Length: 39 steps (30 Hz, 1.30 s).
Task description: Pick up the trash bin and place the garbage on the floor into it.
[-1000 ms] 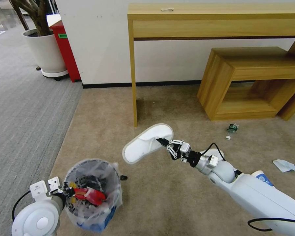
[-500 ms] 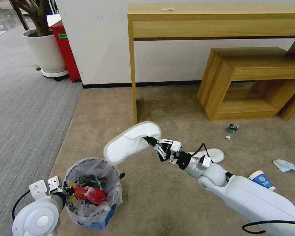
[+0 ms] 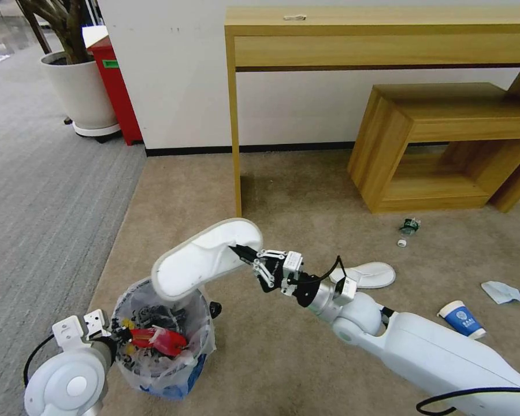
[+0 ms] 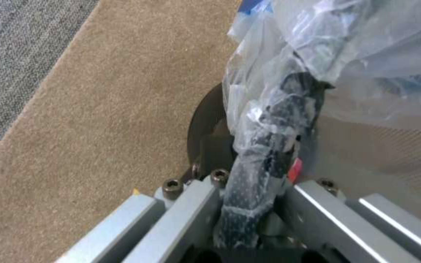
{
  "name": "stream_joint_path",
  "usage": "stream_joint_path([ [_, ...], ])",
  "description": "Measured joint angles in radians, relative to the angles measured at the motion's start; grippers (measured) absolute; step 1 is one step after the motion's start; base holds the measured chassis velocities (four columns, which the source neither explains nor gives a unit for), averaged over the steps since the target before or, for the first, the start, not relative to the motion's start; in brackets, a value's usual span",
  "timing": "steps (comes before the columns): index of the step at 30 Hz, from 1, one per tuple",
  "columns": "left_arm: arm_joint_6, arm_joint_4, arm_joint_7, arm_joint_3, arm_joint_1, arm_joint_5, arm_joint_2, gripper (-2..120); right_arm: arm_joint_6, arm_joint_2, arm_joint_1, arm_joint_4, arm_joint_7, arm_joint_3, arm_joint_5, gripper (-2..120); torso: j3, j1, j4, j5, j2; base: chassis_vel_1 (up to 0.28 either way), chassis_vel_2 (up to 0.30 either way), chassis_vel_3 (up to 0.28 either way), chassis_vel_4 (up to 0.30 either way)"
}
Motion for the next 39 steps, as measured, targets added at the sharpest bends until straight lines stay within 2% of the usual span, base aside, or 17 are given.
stream_joint_path([
  [15,-0.002,0.038,-0.004,0.013,-0.026,-0.011,-0.004,0,-0.018,0.061,0.001,0.038,0.054,-0.097,0.108,0,0.000,0.000,0.0000,0.0004,0.000,0.000,0.000,0.000,0.000],
  [24,-0.003,0.061,-0.012,0.024,-0.054,-0.016,-0.010,0,-0.025,0.075,0.004,0.047,0.055,-0.137,0.148,0,0.000,0.000,0.0002,0.0008,0.000,0.000,0.000,0.000,0.000],
  [39,-0.007,0.096,-0.013,0.046,-0.084,-0.016,-0.019,0,-0.028,0.144,0.003,0.049,0.072,-0.219,0.219,0,0.000,0.000,0.0002,0.0003,0.000,0.000,0.000,0.000,0.000],
])
